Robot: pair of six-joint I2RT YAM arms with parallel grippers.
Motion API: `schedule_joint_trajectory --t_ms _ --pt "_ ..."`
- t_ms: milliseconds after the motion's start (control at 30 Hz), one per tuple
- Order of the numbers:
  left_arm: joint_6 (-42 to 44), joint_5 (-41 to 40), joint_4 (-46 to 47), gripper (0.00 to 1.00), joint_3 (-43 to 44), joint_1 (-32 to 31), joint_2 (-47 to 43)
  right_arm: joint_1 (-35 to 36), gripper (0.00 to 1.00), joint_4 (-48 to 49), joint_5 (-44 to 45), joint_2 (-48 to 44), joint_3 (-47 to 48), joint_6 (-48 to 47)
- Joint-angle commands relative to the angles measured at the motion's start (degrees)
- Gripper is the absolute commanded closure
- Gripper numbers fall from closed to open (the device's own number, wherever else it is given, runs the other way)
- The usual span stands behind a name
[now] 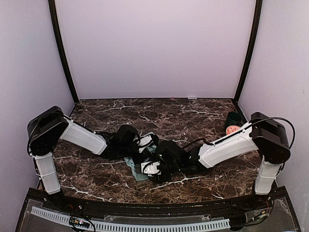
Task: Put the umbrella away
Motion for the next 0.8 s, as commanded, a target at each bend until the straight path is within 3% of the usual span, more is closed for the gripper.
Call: schedule_joint_trajectory --t_ms 0,167,200,267,367,467,600,767 --pt "1.9 3.7 -11.0 1.0 -1.7 0.2 1.8 -0.3 0.37 -3.1 5.5 3.0 -0.1 1.2" --pt "2.9 5.0 -14.2 1.0 0.3 0.5 -0.9 -0.2 0.7 -8.1 4.2 3.5 2.0 2.7" --pt "2.6 5.2 -14.6 0.96 0.6 0.7 -2.1 -0.1 0.74 -8.8 3.3 3.2 2.1 2.9" --pt "1.4 4.9 -14.8 0.73 1.2 1.2 -5.4 0.0 0.8 -10.0 1.4 2.5 2.2 3.5" --pt "-1.8 -0.5 -15.5 0.4 2.6 2.1 -10.1 0.0 0.84 -13.3 -0.9 1.5 3.1 5.6" --pt "-5.1 -4.5 -16.7 0.27 3.3 3.7 -14.7 -0.1 0.86 -16.9 -3.8 1.0 4.6 8.9" --pt "-12.4 -5.7 -19.4 0.22 3.1 7.4 -17.3 -0.3 0.87 -20.3 -7.4 0.5 5.8 12.8" --pt "-15.7 -1.9 -21.6 0.2 2.2 9.0 -10.4 -0.6 0.87 -20.8 -12.1 -0.2 5.8 14.8"
